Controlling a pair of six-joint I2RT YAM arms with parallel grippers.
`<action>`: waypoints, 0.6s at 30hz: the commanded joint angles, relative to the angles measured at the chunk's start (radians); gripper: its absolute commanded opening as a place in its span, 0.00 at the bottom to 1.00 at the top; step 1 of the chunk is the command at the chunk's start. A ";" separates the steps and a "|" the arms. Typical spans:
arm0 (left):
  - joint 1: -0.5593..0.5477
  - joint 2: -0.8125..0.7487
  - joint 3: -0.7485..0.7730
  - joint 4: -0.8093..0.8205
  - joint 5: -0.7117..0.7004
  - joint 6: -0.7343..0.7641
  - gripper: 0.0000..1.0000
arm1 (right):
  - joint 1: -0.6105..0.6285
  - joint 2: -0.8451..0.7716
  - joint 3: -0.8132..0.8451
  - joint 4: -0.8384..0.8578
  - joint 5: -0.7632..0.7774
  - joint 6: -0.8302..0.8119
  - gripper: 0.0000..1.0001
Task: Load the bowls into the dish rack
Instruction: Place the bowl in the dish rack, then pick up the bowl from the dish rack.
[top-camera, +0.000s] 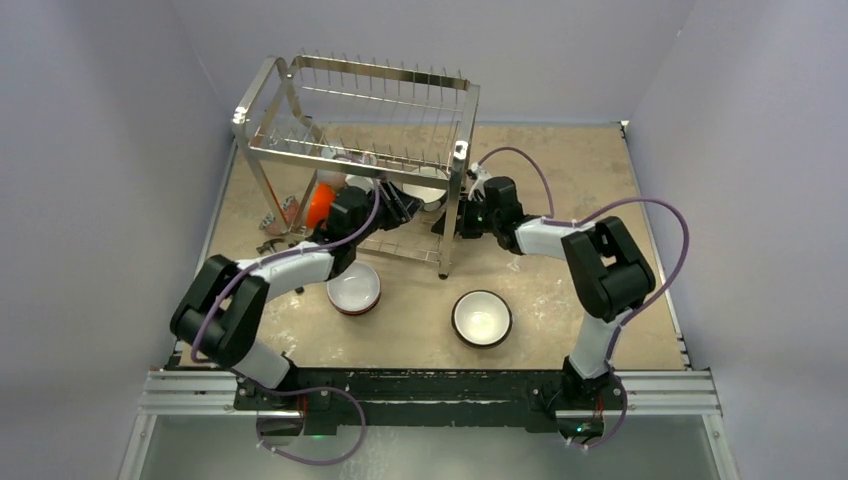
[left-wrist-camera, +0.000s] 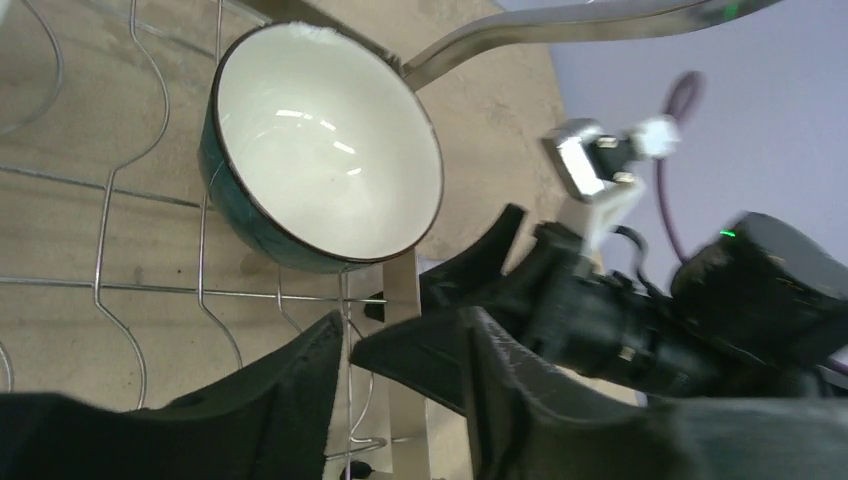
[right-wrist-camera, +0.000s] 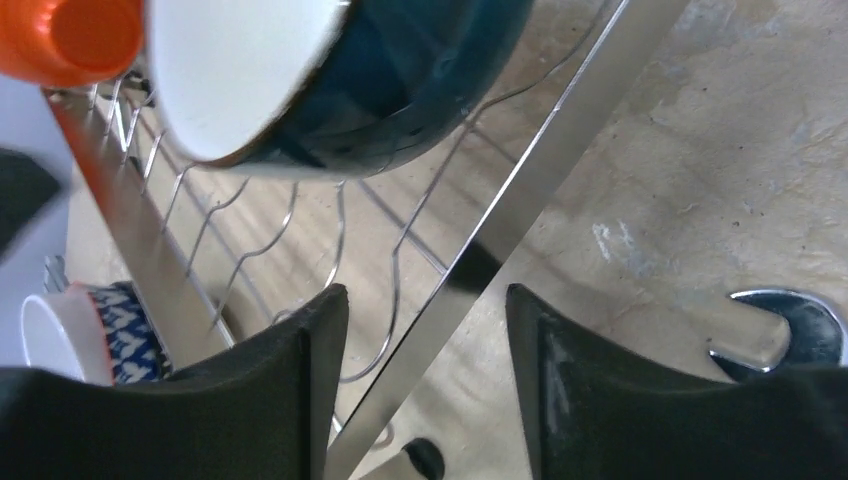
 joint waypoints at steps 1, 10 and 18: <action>0.006 -0.131 0.051 -0.108 -0.025 0.186 0.51 | 0.002 0.044 0.081 -0.041 -0.046 0.026 0.51; 0.005 -0.095 0.136 -0.246 0.121 0.519 0.60 | -0.065 -0.040 0.054 -0.174 0.038 -0.049 0.00; -0.024 0.002 0.143 -0.145 0.273 0.760 0.61 | -0.133 -0.104 0.005 -0.228 0.006 -0.115 0.03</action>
